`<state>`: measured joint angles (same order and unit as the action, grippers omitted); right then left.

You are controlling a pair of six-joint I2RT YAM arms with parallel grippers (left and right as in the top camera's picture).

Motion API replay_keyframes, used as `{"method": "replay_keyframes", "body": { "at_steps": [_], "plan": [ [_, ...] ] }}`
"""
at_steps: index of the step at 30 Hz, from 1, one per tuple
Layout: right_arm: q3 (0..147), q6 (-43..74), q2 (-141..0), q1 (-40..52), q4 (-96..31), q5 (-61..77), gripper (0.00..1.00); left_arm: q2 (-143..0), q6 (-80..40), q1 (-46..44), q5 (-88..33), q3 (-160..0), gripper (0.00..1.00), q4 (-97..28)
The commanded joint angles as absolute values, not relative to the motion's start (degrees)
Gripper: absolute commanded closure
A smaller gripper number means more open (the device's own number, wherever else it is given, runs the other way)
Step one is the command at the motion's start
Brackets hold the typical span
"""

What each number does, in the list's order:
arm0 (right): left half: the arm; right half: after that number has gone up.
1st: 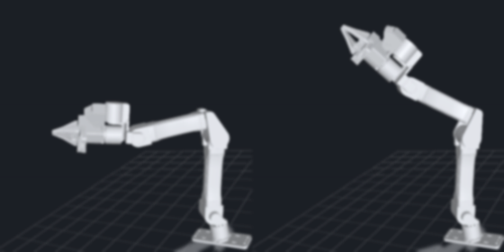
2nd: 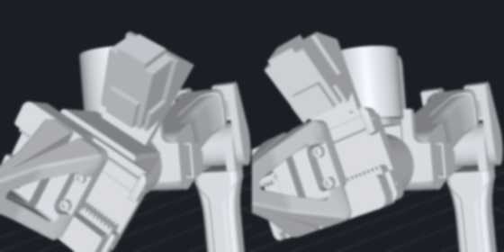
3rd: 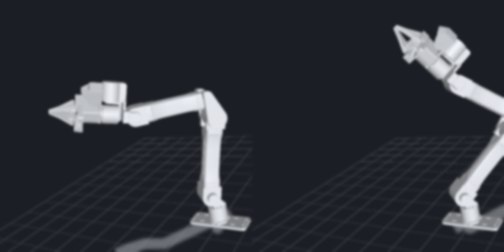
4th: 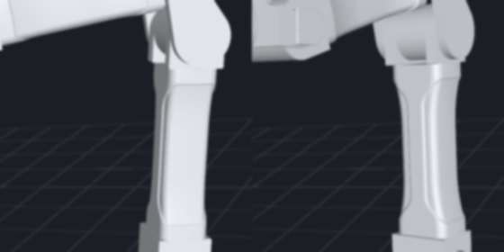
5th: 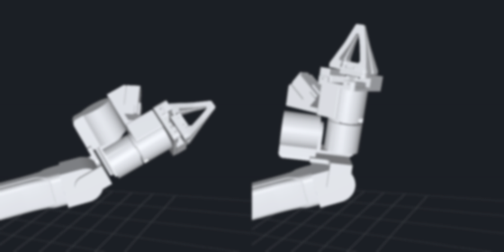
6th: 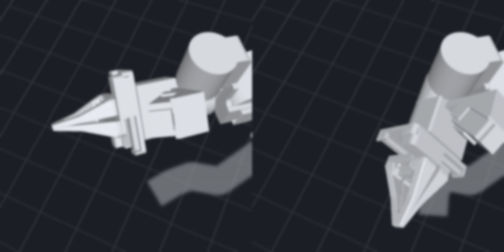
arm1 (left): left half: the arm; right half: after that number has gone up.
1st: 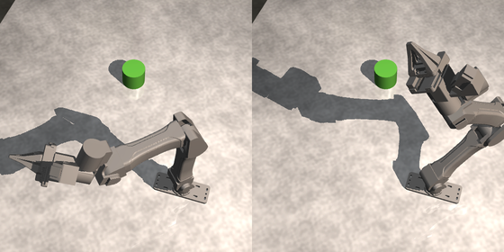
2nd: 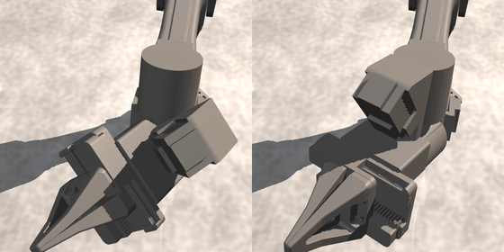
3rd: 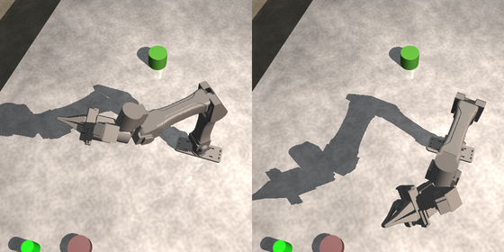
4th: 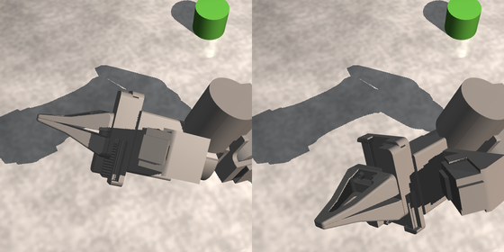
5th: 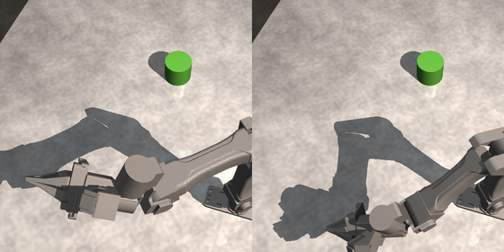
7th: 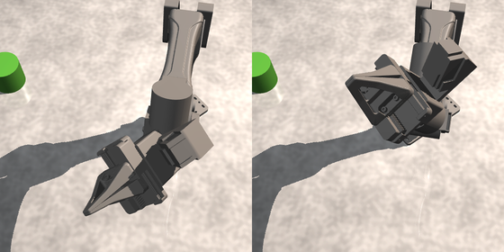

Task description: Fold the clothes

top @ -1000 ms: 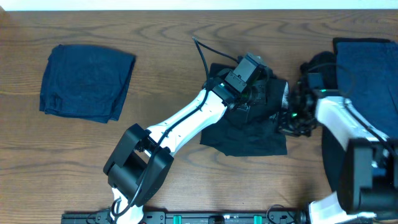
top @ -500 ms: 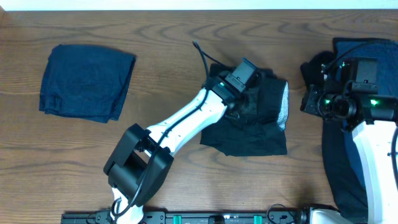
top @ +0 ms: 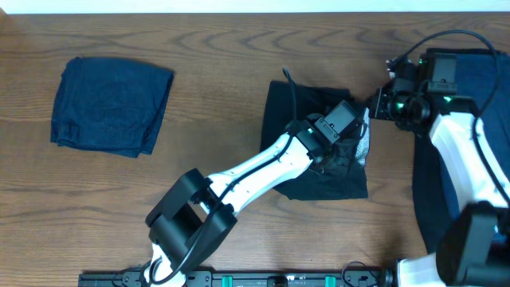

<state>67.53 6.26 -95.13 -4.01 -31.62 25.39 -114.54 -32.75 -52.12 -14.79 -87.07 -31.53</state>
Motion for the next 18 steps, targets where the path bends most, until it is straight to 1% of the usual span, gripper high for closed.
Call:
{"method": "replay_keyframes", "body": {
  "at_steps": [1, 7, 11, 18],
  "plan": [
    [66.96, 3.73, -99.66, -4.05, -29.32, 30.33, 0.99, -116.46, -32.21, -52.07, -14.09, -86.19, 0.78, -31.55],
    [66.96, 2.87, -109.27, -4.05, -25.36, 29.98, 0.99, -117.99, -32.23, -52.23, -14.11, -86.13, 0.77, -30.92],
    [66.96, 2.9, -115.44, -4.12, -22.15, 27.35, 0.99, -119.9, -32.18, -52.62, -15.25, -85.95, 0.77, -31.0],
    [66.96, 2.9, -118.67, -4.1, -22.26, 25.3, 0.99, -125.25, -32.18, -54.61, -18.09, -85.27, 0.78, -31.27]
  ]
}}
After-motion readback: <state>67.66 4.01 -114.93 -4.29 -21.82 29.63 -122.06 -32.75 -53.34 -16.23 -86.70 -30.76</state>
